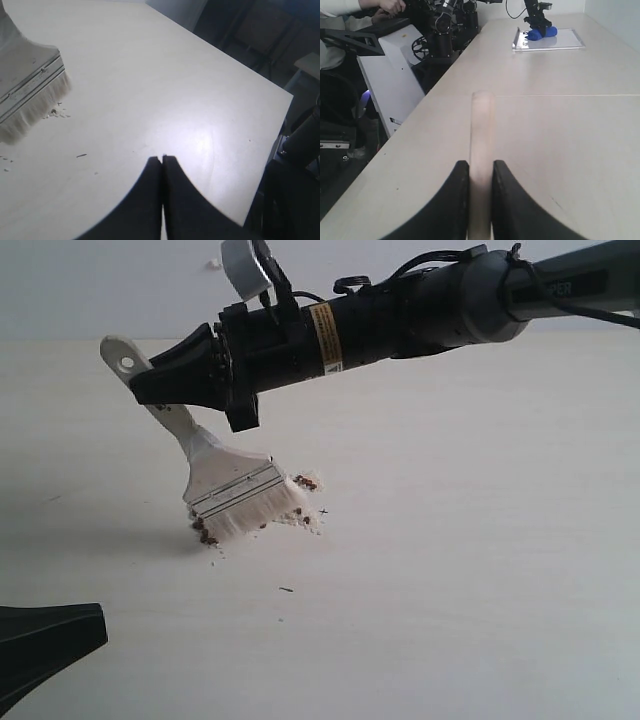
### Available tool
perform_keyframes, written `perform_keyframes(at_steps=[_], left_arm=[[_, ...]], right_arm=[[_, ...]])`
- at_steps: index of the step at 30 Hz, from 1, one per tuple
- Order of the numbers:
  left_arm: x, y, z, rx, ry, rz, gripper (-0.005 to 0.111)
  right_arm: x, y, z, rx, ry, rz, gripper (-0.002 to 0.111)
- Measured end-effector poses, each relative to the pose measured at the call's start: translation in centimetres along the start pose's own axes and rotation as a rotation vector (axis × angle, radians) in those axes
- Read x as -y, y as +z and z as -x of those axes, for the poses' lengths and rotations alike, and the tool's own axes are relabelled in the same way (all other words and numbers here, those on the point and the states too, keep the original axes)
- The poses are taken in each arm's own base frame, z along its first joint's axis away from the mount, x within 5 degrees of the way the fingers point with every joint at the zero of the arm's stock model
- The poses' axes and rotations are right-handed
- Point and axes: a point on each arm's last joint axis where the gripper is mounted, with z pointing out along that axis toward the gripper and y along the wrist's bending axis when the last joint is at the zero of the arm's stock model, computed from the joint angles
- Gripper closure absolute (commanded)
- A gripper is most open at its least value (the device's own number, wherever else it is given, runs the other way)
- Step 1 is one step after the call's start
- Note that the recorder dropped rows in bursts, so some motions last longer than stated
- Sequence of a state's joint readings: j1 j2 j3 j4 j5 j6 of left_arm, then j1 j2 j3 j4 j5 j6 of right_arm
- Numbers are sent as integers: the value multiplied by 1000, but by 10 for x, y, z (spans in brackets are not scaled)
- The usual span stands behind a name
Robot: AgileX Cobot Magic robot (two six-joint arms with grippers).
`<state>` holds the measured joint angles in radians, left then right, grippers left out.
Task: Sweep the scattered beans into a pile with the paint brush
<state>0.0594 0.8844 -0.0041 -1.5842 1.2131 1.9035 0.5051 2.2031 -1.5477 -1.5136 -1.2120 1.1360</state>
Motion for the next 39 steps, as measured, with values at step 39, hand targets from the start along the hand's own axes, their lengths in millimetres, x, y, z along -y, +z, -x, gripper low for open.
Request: perform_keyframes(at_steps=[39], left_arm=[[-2, 0, 4, 46, 41, 18, 107]], right_arm=[[1, -2, 13, 78, 8, -35, 108]])
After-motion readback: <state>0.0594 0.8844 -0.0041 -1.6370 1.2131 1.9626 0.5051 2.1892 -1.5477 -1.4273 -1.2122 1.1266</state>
